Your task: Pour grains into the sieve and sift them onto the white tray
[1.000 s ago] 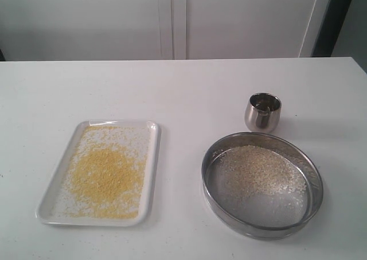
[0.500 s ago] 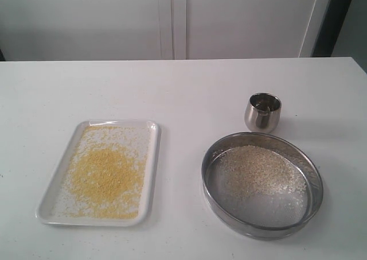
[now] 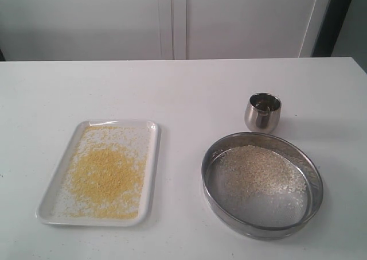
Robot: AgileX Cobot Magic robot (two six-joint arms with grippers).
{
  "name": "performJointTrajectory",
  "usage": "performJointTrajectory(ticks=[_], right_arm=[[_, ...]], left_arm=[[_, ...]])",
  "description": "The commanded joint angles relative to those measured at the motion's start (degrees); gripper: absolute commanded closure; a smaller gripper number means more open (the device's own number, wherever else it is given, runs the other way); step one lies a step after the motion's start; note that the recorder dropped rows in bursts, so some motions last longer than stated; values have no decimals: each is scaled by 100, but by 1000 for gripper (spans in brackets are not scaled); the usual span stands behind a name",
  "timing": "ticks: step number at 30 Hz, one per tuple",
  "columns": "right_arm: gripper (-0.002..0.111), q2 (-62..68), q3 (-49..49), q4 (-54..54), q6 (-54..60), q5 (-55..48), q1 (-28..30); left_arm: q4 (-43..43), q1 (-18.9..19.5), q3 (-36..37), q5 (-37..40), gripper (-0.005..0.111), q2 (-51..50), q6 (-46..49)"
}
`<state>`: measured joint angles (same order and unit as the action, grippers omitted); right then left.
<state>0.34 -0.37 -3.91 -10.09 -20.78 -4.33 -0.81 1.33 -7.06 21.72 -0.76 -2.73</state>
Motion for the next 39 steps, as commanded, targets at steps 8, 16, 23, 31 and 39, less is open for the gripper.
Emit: performJointTrajectory(ticks=[8,16,23,31,39], right_arm=[[108,-34,37,-35,-29,78,43],[108,-34,37,-35,-29,78,43],[108,-34,37,-35,-29,78,43],[108,-34,37,-35,-29,78,43],[108,-34,37,-35,-29,78,43]], left_arm=[[140,16,35,-28,107,76,212],[537,16,619,-586,107,76,775],[415,16,706,-610,107,76,711],[81,16,706,-623,107,76,11],[661,16,706,-647,107,76,742]])
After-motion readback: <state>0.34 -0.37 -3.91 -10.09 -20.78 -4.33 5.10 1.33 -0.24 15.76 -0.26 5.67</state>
